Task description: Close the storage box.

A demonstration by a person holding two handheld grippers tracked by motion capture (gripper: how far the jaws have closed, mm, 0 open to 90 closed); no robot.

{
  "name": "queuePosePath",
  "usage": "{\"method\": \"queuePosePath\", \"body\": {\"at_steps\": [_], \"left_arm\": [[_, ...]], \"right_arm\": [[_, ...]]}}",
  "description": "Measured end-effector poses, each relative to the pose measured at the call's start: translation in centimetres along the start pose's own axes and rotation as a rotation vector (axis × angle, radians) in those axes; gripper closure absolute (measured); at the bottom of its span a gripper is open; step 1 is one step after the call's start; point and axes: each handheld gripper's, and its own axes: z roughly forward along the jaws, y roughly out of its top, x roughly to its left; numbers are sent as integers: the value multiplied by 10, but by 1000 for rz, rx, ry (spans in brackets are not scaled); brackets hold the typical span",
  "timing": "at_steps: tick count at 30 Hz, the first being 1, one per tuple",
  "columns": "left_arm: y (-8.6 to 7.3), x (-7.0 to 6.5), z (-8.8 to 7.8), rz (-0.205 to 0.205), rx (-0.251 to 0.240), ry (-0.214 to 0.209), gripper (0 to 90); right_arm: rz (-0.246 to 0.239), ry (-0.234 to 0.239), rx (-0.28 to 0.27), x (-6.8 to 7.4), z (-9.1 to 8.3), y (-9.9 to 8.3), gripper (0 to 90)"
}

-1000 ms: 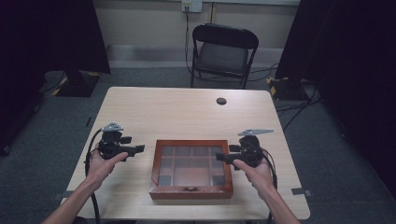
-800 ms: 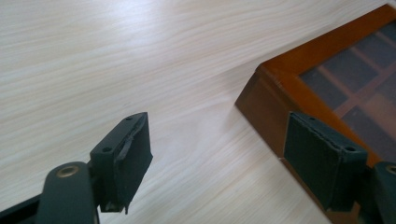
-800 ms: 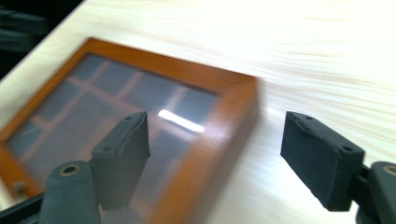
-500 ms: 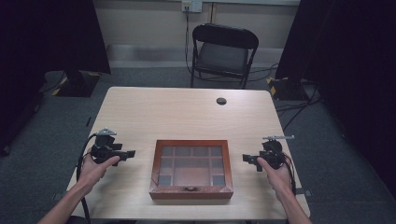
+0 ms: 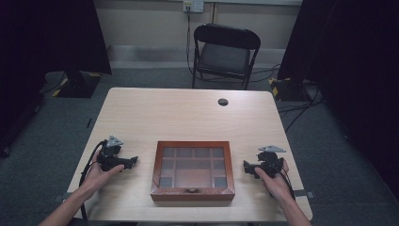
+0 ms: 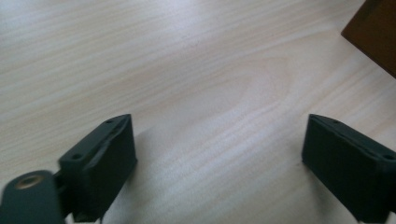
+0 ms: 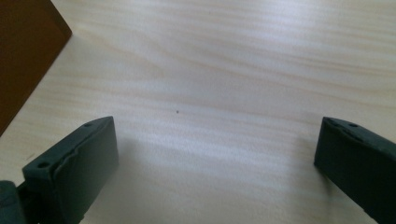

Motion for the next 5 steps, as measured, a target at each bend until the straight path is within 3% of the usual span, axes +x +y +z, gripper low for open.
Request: {"method": "queuePosePath", "body": {"at_steps": [5], "left_arm": [[0,-1,0,-9,2,9,61]], "right_arm": [[4,-3,-1,1,0,0,0]]}}
